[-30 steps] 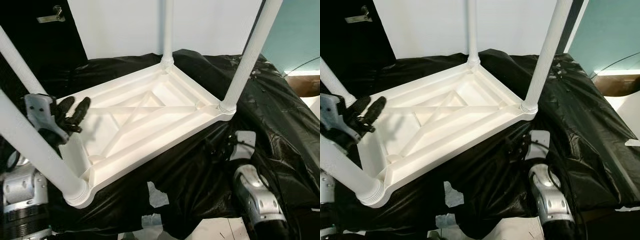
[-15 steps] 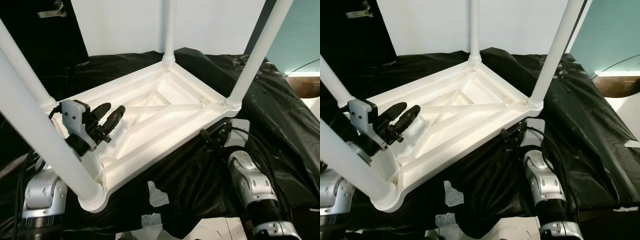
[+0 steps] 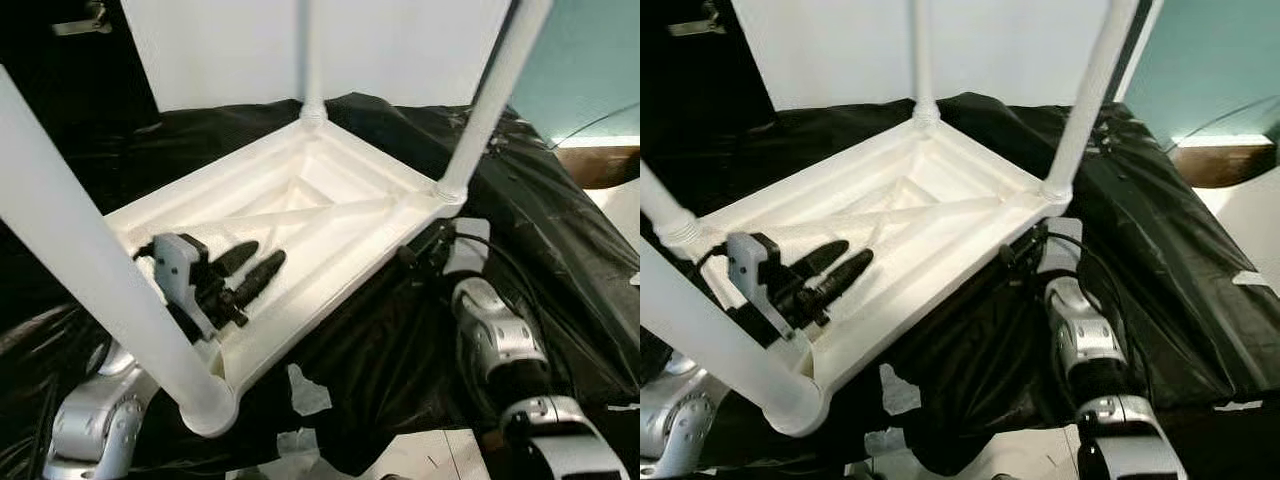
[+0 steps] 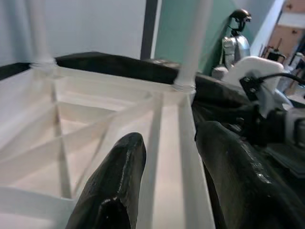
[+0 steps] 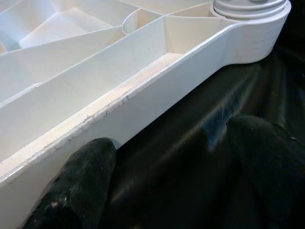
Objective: Building children table
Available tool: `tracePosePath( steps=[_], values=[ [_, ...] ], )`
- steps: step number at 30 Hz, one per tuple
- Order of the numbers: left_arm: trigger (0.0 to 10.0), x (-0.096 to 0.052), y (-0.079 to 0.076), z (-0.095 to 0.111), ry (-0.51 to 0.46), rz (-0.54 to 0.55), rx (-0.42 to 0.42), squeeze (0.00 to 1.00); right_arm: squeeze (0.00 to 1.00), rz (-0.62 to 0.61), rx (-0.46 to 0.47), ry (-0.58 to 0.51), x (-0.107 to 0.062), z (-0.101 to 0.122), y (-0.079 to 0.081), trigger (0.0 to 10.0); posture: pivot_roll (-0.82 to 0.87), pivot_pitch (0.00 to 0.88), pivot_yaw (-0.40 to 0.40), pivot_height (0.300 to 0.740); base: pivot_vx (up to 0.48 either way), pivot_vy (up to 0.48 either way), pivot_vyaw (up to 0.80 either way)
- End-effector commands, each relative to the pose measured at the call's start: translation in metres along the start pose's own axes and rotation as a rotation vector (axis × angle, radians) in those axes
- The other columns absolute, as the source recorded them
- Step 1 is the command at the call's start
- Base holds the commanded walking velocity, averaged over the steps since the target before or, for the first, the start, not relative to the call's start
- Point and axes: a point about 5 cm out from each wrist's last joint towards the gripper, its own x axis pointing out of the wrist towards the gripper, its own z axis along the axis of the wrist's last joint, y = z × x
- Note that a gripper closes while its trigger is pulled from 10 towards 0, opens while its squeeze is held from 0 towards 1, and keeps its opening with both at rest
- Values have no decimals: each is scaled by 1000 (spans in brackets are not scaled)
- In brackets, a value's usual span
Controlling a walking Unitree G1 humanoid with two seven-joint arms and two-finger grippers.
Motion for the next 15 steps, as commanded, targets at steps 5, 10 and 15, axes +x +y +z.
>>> tracePosePath(
  steps=[5,10,15],
  values=[
    [10000,-5,-31,1,51,-272,-11,0,0,112,-37,-23,18,14,18,10000,167,77,-74,740,0,0,0],
    [10000,-3,-42,-1,88,-329,-6,0,0,169,-56,-37,27,22,28,10000,170,79,-71,740,0,0,0],
    [10000,10,-56,-11,162,-405,19,0,0,285,-91,-42,38,34,48,10000,175,88,-71,740,0,0,0]
  ],
)
